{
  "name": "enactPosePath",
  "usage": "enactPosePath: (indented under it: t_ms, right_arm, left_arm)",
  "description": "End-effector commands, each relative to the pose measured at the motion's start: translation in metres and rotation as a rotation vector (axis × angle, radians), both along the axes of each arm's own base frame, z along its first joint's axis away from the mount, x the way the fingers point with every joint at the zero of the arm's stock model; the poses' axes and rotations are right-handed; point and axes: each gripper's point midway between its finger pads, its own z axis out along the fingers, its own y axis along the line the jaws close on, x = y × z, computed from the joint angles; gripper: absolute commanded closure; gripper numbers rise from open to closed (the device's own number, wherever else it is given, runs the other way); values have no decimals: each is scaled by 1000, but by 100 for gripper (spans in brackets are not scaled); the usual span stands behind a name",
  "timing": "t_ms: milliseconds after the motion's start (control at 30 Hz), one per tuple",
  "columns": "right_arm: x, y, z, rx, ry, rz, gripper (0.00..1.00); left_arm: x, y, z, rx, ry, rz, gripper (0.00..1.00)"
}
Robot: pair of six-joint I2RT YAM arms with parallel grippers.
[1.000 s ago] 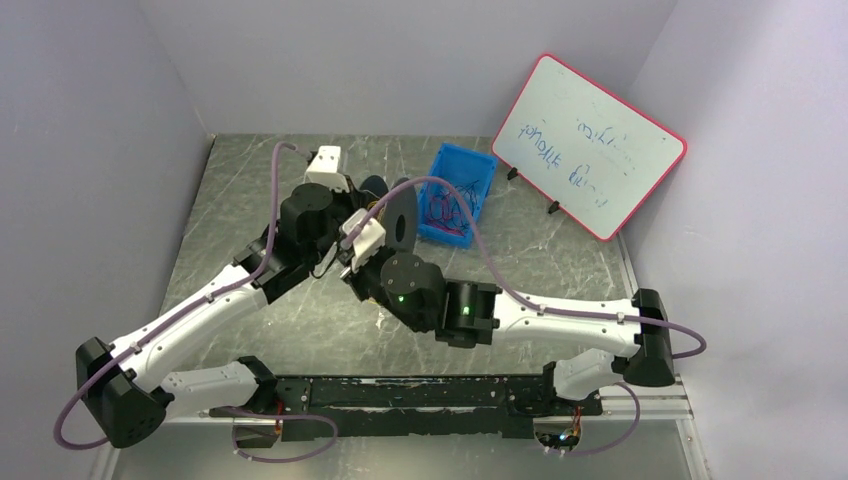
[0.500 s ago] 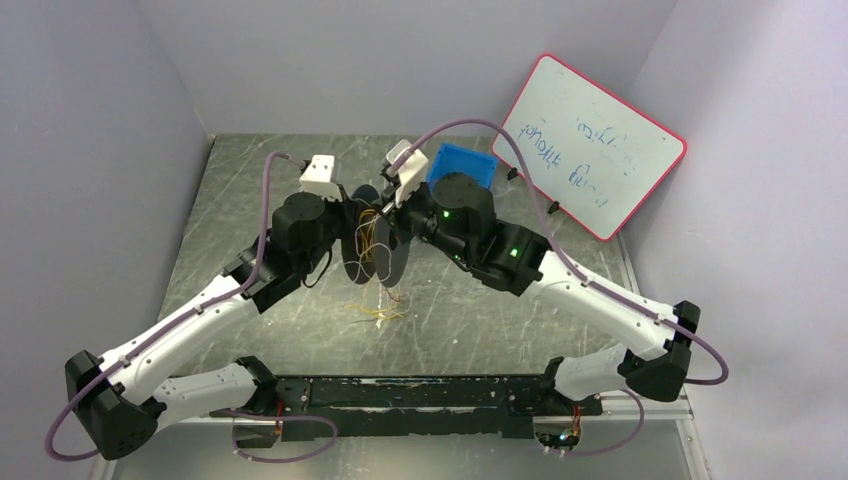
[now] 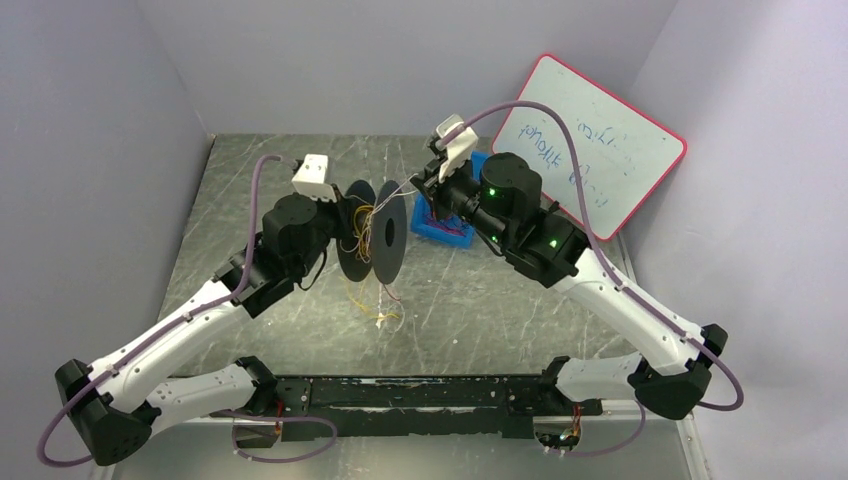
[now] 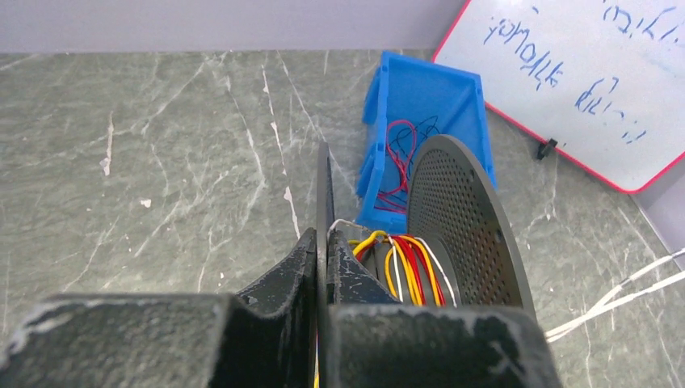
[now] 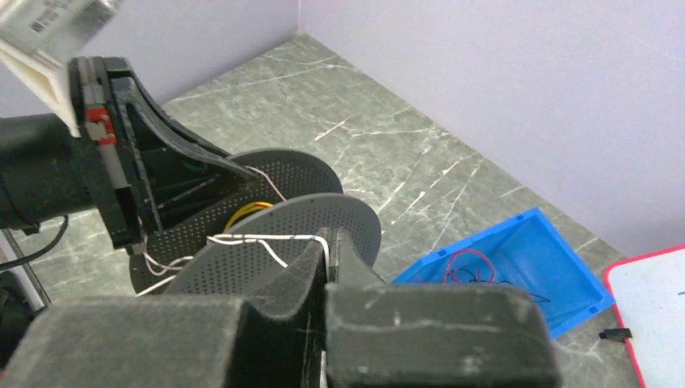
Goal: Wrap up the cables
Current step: Wrap the cable around the cable reel.
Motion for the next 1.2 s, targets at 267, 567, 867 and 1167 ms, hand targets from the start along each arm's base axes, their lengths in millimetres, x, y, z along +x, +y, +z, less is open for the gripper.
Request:
enactPosePath:
  t_ms: [267,567,867,1167]
  right_arm:
    - [4,-52,104,271,-253,-130,100]
    - [21,-79,107,225,-332,-297,100]
    - [-3,-88,151,328,-415,-238,88]
    - [-7,-125,157,360,-478,-372,81]
  left_arm:
    - [0,43,-2,141,5,158,93]
    - [-3,58,9,149,-15,208,93]
    - [-3,85,22,152,-31,367,93]
    - [-3,98,35,131,-70,443,93]
